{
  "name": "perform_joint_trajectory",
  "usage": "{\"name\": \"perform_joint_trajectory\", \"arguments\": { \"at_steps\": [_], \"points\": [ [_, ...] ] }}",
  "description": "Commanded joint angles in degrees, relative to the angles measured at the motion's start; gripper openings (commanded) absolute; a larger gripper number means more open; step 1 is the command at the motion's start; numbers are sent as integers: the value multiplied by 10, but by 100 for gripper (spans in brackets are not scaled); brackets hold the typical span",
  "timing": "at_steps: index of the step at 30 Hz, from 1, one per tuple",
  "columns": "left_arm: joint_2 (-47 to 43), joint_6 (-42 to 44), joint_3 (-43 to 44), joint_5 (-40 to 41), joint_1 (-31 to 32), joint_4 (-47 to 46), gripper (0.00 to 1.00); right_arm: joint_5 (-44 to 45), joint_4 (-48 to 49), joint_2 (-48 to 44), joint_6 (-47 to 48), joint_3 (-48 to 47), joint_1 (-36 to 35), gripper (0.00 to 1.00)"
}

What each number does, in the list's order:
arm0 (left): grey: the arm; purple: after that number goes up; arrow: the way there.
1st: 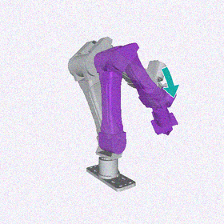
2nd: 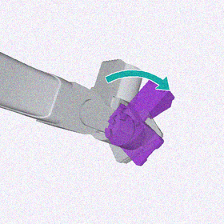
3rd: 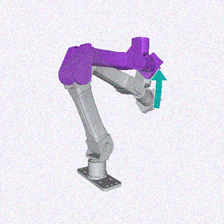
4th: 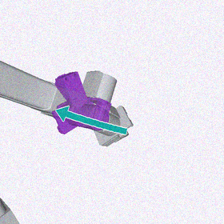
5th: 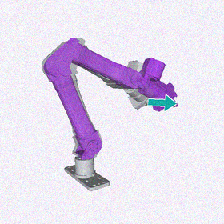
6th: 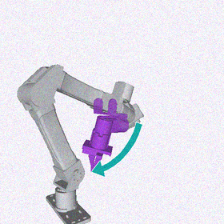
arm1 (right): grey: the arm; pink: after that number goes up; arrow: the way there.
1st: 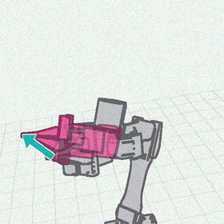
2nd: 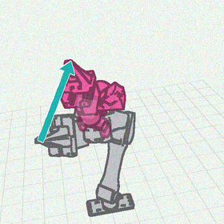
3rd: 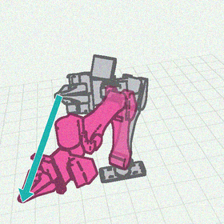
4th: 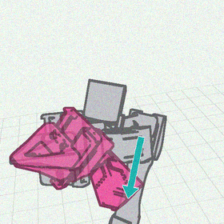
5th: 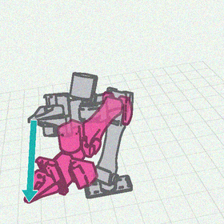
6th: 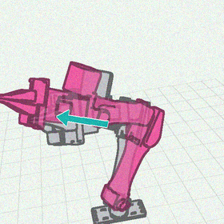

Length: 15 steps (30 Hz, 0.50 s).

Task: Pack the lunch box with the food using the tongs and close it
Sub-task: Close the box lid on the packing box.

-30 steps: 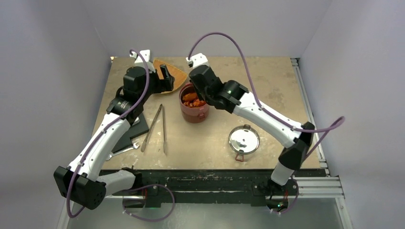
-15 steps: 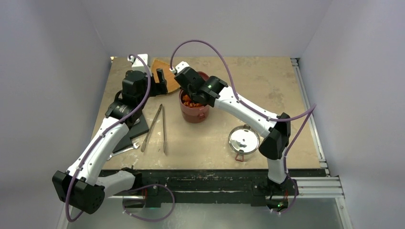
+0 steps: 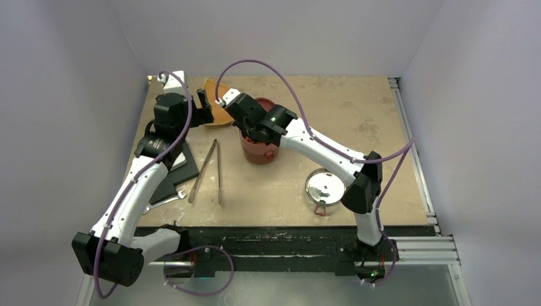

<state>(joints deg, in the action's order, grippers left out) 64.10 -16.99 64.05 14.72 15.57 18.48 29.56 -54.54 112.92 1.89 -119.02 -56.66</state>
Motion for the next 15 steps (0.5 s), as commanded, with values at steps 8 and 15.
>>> {"name": "perform_joint_trajectory", "arguments": {
  "at_steps": [8,15],
  "points": [
    [-6,-16,-6,-46,-43,-20,86,-81,48,23,25,-15,-12,1],
    [-6,-16,-7,-46,-46,-20,86,-125,67,21,37,10,-12,2]
  ]
}}
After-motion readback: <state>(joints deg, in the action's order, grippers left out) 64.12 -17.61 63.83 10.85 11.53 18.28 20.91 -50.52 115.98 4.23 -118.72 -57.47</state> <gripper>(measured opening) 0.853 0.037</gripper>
